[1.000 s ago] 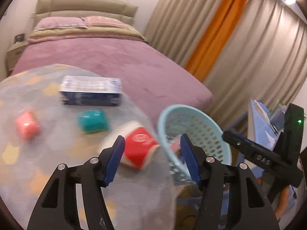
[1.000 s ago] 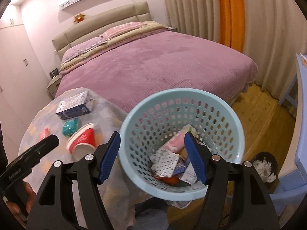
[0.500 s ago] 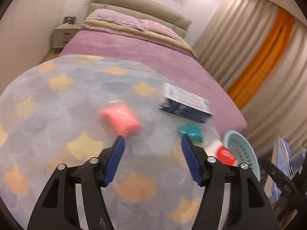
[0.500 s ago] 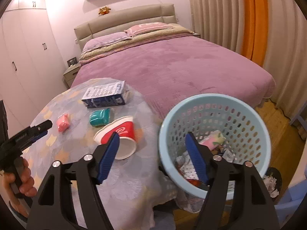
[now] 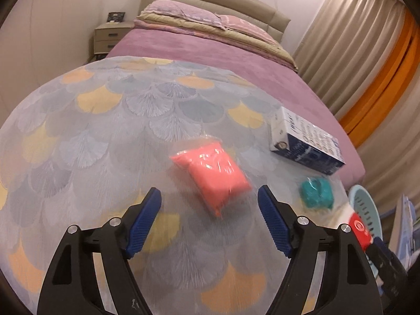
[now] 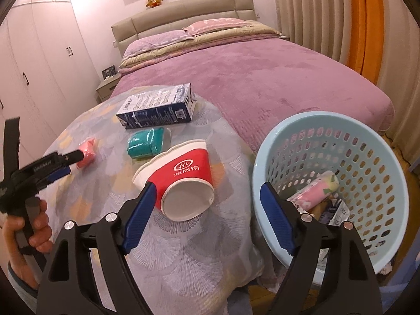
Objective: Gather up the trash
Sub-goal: 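Grasp the pink plastic bag with the left tool while the right tool grasps the red paper cup, then carry the pink bag and red cup over the blue basket and release both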
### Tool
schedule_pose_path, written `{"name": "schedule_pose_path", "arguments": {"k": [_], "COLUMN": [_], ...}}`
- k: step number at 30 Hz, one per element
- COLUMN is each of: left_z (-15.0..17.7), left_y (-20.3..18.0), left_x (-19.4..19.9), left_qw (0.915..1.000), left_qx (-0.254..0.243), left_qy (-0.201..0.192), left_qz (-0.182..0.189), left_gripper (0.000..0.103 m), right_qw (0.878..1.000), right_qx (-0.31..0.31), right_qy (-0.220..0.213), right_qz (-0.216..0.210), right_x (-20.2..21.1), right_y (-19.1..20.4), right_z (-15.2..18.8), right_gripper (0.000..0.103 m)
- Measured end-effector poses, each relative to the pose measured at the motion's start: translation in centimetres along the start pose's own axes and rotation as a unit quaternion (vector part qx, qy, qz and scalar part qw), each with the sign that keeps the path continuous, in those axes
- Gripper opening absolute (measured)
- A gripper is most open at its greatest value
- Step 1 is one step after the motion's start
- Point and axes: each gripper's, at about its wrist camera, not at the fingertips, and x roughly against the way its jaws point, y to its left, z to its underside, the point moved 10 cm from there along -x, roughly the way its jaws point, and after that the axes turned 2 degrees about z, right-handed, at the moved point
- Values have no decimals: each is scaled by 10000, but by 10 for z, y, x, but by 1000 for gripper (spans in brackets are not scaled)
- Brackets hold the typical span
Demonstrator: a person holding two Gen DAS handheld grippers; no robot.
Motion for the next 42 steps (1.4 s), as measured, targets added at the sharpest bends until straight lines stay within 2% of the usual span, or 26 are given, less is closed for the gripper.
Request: {"name": "schedule_pose_path", "arguments": {"k": [5,9,10,11,12,13,20,27,29,35,39,42], "left_z": [-6,-7,-7,-6,-6,-5,-6,-4,-5,-6,-5,-2], "left_y": [-3,-6,-6,-6,-6,-7,-3,-12,-13,-14,-21,-33], "left_x": [-10,-11,-11,-10,-9,-8,-4,-3,-2,-1,5,14], "left_qw": [9994,9975,9971,9969,9967,9967,9985,9979,9978,9977,9965,9950], "left_qx": [-218,-479,-519,-531,-558,-565,-368,-504,-505,-491,-625,-752], "left_qy": [-58,-167,-209,-246,-280,-285,-329,-363,-403,-454,-559,-614], "left_qz": [-243,-497,-510,-518,-526,-506,-229,-170,-143,-110,4,243], "left_gripper": [71,54,53,48,39,38,37,36,36,36,36,36], "right_qw": [9999,9997,9997,9996,9996,9995,9988,9977,9976,9978,9982,9986], "right_qx": [66,158,177,192,211,216,106,1,-11,88,138,169], "right_qy": [53,67,70,76,99,120,314,364,368,310,217,86], "right_qz": [-109,-167,-171,-169,-176,-179,-356,-568,-583,-574,-537,-488], "right_x": [-10,-15,-16,-18,-20,-22,-33,-33,-34,-28,-17,-4], "right_y": [8,15,17,18,20,22,27,30,31,34,32,26], "right_z": [3,2,2,2,3,3,7,9,9,10,9,4], "right_gripper": [77,78,78,78,78,78,78,77,67,61,61,61]}}
